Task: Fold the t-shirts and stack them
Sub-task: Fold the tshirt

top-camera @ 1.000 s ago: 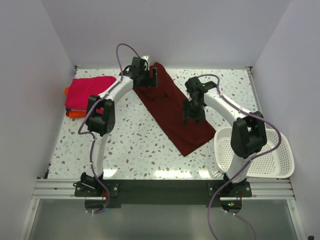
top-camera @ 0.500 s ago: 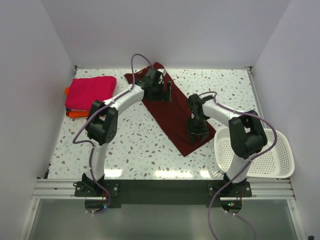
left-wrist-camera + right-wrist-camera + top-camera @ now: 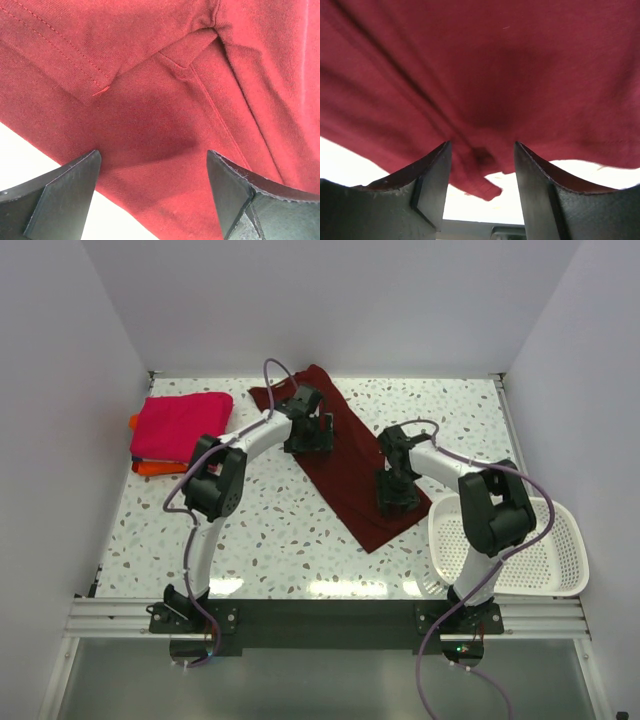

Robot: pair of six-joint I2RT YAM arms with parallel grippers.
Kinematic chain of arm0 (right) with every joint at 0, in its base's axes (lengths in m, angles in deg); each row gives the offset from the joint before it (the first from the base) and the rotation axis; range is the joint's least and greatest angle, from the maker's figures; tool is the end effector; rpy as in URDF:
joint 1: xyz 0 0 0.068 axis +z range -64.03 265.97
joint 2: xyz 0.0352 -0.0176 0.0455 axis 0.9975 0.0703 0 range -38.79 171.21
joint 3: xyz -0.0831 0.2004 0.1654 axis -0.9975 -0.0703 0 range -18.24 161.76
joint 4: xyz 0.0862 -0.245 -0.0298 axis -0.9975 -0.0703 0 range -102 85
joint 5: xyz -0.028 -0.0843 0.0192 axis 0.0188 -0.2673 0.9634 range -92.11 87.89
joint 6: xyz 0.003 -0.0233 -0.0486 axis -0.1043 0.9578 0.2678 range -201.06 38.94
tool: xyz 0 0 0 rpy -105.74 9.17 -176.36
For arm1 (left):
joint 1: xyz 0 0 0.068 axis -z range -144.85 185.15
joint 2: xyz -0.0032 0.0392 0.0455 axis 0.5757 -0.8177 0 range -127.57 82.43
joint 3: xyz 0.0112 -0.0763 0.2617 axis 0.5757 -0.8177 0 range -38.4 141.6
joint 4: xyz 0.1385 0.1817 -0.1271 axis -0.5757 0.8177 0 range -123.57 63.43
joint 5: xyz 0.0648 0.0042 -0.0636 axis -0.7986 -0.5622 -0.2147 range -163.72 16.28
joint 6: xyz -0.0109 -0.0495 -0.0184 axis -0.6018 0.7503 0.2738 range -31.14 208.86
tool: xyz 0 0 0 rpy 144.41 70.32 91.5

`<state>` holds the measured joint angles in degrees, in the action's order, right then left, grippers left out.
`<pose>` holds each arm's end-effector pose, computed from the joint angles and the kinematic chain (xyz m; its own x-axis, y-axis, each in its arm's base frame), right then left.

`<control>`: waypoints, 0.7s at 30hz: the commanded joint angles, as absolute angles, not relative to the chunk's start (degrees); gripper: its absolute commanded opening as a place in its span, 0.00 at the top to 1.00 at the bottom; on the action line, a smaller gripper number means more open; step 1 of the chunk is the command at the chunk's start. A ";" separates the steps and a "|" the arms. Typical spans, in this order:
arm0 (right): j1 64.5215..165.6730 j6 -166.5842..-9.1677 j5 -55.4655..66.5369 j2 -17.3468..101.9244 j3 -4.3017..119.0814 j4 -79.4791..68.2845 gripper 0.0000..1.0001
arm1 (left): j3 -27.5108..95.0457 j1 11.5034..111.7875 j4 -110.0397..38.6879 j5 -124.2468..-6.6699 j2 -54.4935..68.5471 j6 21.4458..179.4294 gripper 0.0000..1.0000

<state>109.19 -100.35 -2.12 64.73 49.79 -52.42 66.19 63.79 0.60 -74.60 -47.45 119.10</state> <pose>0.3029 0.1300 0.1680 -0.9910 -0.0658 -0.1166 -0.0709 0.9967 0.0405 0.4321 -0.2354 0.1713 -0.8910 -0.0871 -0.4455 0.0274 0.9693 -0.2444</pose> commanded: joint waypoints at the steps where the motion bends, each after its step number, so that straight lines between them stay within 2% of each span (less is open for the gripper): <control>1: 108.03 -98.64 -3.43 65.27 47.94 -49.39 0.43 | 66.10 63.54 1.76 -76.36 -49.58 118.92 0.08; 10: 108.91 -100.39 0.53 66.77 43.11 -49.21 0.43 | 65.49 61.69 0.97 -76.53 -49.40 115.50 0.08; 21: 115.58 -106.81 4.84 62.90 38.36 -50.09 0.44 | 66.36 56.86 1.32 -75.48 -47.47 104.34 0.08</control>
